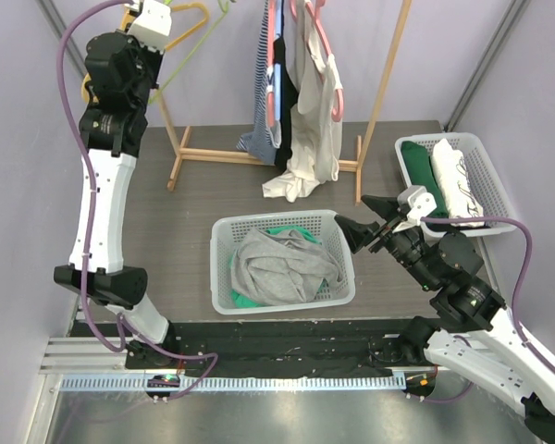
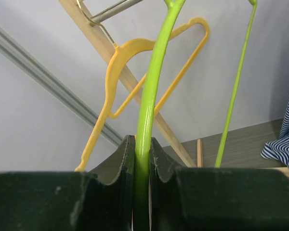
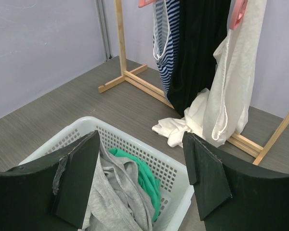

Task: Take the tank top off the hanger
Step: Place the hanger at the clothesline.

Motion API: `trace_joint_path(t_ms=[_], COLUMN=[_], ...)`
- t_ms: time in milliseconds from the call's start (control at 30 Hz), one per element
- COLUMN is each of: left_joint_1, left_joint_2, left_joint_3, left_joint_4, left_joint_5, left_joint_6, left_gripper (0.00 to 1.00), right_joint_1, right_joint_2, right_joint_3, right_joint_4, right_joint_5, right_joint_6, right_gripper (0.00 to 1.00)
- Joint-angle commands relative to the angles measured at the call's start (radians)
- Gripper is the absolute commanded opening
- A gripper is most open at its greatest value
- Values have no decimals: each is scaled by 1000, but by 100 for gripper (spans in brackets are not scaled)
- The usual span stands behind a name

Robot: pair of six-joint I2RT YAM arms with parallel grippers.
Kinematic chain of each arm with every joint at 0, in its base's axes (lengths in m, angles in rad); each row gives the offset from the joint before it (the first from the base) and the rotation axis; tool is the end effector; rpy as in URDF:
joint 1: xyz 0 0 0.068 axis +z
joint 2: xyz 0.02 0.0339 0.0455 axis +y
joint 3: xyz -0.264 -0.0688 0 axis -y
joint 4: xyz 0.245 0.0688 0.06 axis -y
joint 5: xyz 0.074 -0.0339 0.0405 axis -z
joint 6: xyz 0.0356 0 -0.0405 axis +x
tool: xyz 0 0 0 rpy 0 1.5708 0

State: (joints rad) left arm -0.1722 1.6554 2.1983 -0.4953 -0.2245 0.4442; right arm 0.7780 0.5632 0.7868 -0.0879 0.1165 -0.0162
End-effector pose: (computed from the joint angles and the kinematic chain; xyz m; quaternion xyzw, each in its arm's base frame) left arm 0.3261 -0.0487 0.5597 0.1308 0.6780 0.1741 0.7021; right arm 0.0960 0.0888 0.3821 -0.2134 0.6223 0.2441 0.7125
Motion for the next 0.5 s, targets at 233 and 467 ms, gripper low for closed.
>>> trace_joint_path(t_ms=[233, 467], left_joint_1=[48, 50], left_joint_2=[112, 112], left_joint_3=[294, 247], left_joint_4=[-248, -270], left_joint_5=[299, 306], left_joint_6=[-111, -71], left_gripper=[0, 0], right_joint_1=[6, 6], right_joint_2=[-11, -11], right_joint_3=[5, 9], right_joint_4=[43, 42], right_joint_5=[-31, -37], right_joint_6=[13, 15], right_gripper=[75, 74])
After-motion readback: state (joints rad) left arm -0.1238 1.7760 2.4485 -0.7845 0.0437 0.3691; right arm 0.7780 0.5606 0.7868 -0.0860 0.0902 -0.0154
